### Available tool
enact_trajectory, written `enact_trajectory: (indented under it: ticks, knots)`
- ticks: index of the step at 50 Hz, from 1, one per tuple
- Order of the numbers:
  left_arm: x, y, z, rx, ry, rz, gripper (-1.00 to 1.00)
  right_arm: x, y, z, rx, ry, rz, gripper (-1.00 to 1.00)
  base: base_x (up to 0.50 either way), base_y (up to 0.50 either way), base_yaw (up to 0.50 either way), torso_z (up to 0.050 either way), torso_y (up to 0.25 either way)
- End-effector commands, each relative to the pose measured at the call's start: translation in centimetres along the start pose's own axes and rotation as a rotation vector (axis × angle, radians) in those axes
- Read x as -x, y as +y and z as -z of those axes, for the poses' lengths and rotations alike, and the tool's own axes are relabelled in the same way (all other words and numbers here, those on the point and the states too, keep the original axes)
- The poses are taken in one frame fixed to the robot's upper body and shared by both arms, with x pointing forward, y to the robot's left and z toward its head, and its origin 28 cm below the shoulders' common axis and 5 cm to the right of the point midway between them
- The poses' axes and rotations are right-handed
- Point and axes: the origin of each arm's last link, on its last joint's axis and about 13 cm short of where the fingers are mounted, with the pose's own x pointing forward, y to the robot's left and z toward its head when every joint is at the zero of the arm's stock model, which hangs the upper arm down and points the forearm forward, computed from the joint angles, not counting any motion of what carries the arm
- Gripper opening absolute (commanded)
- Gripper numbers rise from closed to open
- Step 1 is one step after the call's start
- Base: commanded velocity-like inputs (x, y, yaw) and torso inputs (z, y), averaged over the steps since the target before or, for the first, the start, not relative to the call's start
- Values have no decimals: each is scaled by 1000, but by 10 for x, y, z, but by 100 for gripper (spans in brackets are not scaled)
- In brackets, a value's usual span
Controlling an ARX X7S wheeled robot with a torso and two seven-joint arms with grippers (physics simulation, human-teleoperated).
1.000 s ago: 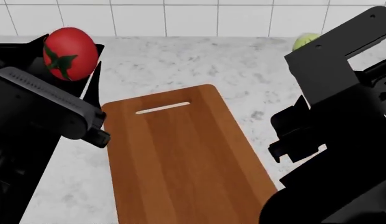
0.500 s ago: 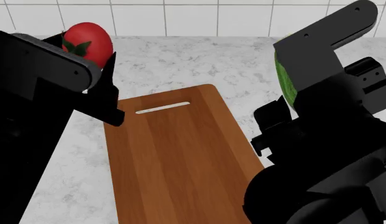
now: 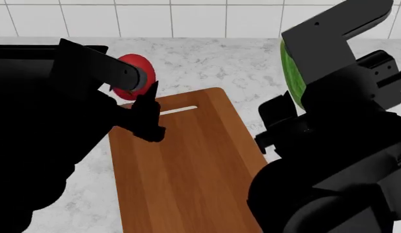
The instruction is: Pick the vegetables from the sink and place them on the cutting board.
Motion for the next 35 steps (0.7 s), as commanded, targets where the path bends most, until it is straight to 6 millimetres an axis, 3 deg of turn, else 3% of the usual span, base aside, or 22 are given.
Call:
enact_trajectory:
  ticks: [1,35]
  knots:
    - [-4,-8,12,23,89,26,-100,2,-2,-5,9,-12,13,-100,0,0,0,0,0]
    - [-1,-16,47,59,203,51,-100,-2,-1,-1,-6,-9,12,-100,0,0,0,0,1]
